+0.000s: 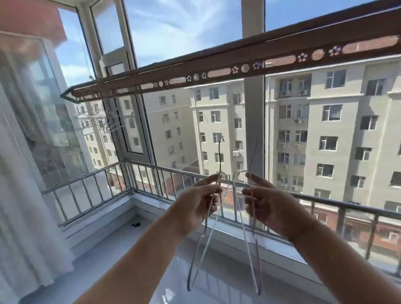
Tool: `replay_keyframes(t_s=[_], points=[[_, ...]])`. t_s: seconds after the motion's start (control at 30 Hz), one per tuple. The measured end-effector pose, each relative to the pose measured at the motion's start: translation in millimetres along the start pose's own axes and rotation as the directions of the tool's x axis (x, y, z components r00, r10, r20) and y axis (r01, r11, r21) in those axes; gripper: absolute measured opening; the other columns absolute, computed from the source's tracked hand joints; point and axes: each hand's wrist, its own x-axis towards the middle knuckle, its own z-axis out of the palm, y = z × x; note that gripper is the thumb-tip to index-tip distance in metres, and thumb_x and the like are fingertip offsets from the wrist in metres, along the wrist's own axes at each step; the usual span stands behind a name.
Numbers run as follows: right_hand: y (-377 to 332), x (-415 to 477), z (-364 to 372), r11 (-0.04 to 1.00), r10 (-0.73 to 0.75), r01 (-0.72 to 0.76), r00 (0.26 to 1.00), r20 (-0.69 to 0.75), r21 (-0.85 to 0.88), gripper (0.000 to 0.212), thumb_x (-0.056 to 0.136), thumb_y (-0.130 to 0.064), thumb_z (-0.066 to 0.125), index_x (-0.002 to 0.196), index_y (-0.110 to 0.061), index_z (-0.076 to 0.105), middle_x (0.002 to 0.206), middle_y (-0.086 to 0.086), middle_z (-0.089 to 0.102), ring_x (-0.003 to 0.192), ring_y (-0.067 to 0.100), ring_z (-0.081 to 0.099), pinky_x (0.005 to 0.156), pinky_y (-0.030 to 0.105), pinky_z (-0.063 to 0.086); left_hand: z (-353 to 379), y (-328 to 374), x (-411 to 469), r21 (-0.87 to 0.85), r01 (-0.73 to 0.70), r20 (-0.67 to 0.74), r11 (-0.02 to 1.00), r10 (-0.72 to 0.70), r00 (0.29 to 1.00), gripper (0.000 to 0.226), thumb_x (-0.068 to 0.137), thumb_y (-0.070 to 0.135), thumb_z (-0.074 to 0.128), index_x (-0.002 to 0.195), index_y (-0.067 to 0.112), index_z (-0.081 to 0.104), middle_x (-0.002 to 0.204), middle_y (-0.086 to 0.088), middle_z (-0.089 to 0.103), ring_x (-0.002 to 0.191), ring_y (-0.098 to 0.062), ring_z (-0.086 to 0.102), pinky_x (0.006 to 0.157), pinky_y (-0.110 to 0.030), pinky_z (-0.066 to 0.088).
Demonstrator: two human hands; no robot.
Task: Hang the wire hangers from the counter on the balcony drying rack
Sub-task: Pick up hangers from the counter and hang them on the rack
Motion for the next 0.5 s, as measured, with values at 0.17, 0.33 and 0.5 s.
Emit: replay_keyframes(t_s=[0.17, 0.33, 0.5], points=[[18.3, 63.0, 72.4, 0.999, -0.001, 0.003, 0.998, 0.064, -0.033, 0.047, 0.088, 0.005, 0.045, 0.128, -0.019, 0.053, 0.067, 0.004, 0.054, 0.056, 0.013, 0.051, 0.047, 0.020, 0.045, -74.2, 48.1, 4.7, 0.021, -0.032, -0.072, 0.999, 0.034, 0.997, 0.025, 0.087, -0.001, 0.053, 0.108, 0.009, 0.063, 0.066, -0.004, 0.060, 0.052, -0.010, 0.048, 0.047, -0.019, 0.036], [33.3, 135.8, 121.5, 0.996, -0.007, 0.018, 0.993, 0.114, -0.091, 0.048, 0.087, 0.004, 0.046, 0.126, -0.022, 0.056, 0.065, 0.003, 0.053, 0.053, 0.012, 0.050, 0.048, 0.021, 0.041, -140.6, 88.1, 24.4, 0.012, -0.091, -0.156, 0.996, 0.092, 0.984, 0.026, 0.087, 0.001, 0.053, 0.110, 0.008, 0.063, 0.066, -0.003, 0.059, 0.052, -0.009, 0.046, 0.046, -0.018, 0.036], [44.7, 218.1, 150.5, 0.994, -0.019, 0.039, 0.982, 0.189, -0.106, 0.046, 0.087, 0.004, 0.047, 0.125, -0.022, 0.057, 0.067, 0.004, 0.055, 0.057, 0.013, 0.050, 0.046, 0.020, 0.044, -203.9, 120.1, 60.6, 0.061, -0.149, -0.224, 0.987, 0.159, 0.961, 0.025, 0.087, 0.004, 0.053, 0.110, 0.004, 0.063, 0.068, -0.004, 0.059, 0.056, -0.010, 0.044, 0.051, -0.020, 0.037]])
